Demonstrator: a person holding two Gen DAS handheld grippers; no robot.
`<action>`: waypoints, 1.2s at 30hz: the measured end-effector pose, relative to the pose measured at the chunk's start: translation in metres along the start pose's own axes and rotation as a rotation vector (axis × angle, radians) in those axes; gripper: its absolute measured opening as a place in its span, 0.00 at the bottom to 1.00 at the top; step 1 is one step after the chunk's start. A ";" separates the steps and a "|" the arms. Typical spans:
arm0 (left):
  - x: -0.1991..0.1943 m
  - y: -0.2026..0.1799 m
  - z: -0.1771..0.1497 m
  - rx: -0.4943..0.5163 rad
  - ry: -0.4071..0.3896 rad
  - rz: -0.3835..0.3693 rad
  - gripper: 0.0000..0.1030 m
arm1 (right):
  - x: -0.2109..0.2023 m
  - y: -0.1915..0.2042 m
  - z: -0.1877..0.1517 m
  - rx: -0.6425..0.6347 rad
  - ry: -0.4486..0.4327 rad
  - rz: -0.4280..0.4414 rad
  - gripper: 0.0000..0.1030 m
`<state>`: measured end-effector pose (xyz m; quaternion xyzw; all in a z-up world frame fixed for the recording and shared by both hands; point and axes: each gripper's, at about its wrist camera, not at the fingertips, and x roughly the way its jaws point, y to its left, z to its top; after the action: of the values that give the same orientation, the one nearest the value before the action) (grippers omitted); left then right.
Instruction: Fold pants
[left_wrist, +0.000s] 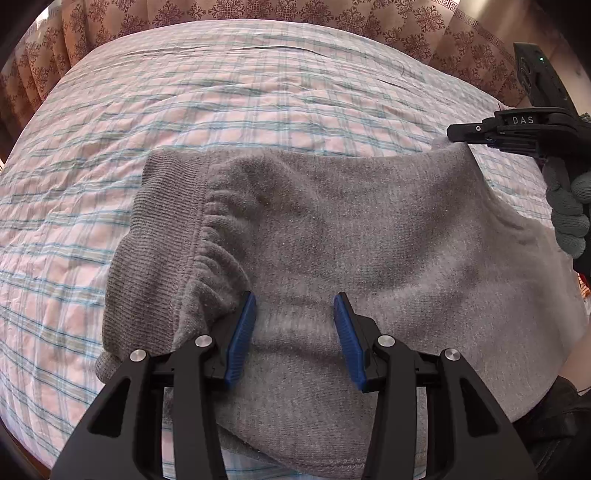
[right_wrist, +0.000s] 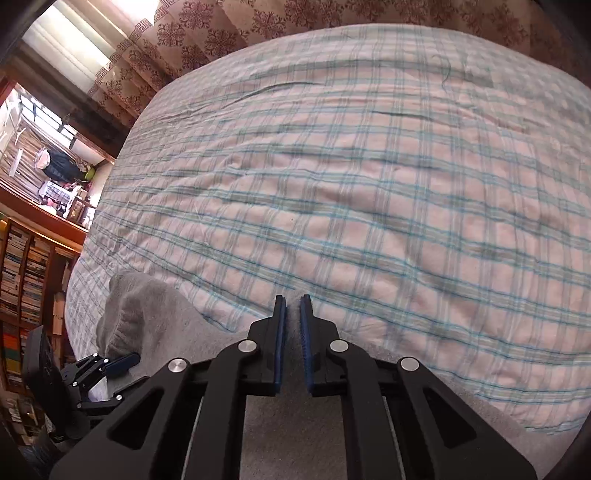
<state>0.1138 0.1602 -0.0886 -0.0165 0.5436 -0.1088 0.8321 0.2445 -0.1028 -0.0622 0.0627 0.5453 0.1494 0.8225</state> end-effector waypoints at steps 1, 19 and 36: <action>0.001 -0.001 0.000 0.005 -0.001 0.005 0.44 | 0.003 -0.003 0.003 0.004 -0.020 -0.032 0.05; -0.003 0.004 -0.007 0.002 -0.009 0.017 0.44 | 0.045 -0.010 -0.040 0.111 0.080 0.122 0.14; -0.016 -0.078 0.011 0.189 -0.044 0.079 0.59 | -0.115 -0.168 -0.138 0.241 -0.127 -0.381 0.50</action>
<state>0.1048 0.0859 -0.0579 0.0813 0.5125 -0.1263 0.8454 0.1059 -0.3062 -0.0606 0.0656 0.5081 -0.0791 0.8551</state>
